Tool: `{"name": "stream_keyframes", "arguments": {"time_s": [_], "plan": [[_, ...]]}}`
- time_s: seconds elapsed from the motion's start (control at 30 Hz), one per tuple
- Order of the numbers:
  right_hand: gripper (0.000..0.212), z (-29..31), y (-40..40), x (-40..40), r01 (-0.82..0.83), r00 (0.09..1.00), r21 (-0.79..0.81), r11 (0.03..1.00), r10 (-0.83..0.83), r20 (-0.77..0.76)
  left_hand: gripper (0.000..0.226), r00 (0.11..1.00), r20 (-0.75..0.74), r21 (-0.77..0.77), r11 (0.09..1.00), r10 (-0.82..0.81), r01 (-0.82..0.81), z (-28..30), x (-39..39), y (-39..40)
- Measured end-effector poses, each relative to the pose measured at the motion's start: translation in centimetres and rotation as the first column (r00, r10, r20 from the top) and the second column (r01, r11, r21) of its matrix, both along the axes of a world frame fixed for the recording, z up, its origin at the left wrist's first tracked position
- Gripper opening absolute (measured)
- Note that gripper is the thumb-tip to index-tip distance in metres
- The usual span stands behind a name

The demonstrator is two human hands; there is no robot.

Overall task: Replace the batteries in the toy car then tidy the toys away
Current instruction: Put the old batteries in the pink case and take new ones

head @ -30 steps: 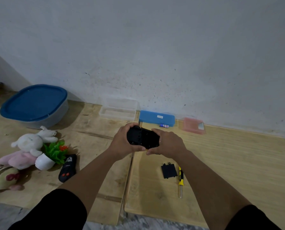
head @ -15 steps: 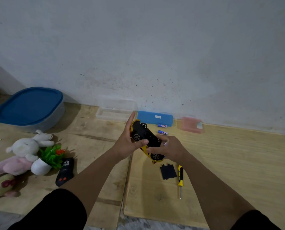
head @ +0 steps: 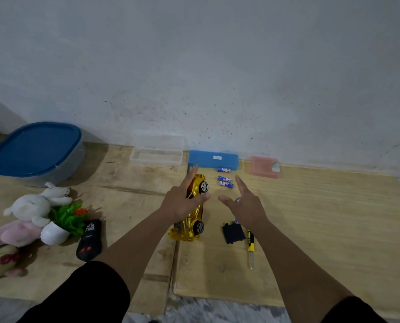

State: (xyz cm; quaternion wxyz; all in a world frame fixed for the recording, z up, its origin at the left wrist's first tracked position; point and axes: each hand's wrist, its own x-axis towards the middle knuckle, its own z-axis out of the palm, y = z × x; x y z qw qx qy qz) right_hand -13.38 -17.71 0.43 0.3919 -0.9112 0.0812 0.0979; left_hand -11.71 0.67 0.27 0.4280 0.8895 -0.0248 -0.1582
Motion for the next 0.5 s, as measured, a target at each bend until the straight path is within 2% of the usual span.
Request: {"name": "stream_keyframes", "arguments": {"time_s": [0.1, 0.23, 0.33, 0.5], "plan": [[0.079, -0.7, -0.5, -0.8, 0.089, 0.996, -0.01, 0.996, -0.089, 0.014, 0.084, 0.998, -0.055, 0.156, 0.987, -0.012, 0.021, -1.5, -0.8, -1.1], [0.063, -0.6, -1.1, -1.8, 0.196, 0.978, 0.14, 0.971, -0.203, 0.04, 0.081, 0.997, -0.082, 0.164, 0.986, 0.016, -0.003, -2.4, -1.6, -2.7], [0.062, -0.8, -1.7, -1.9, 0.231, 0.968, 0.191, 0.954, -0.245, 0.055, 0.076, 0.993, -0.108, 0.271, 0.962, 0.049, -0.018, -2.6, -2.1, -3.6], [0.076, -1.7, -2.2, -1.7, 0.134, 0.989, 0.05, 0.99, -0.136, 0.057, 0.074, 0.979, -0.107, 0.427, 0.897, 0.172, -0.11, -3.9, -2.5, -5.4]]}}
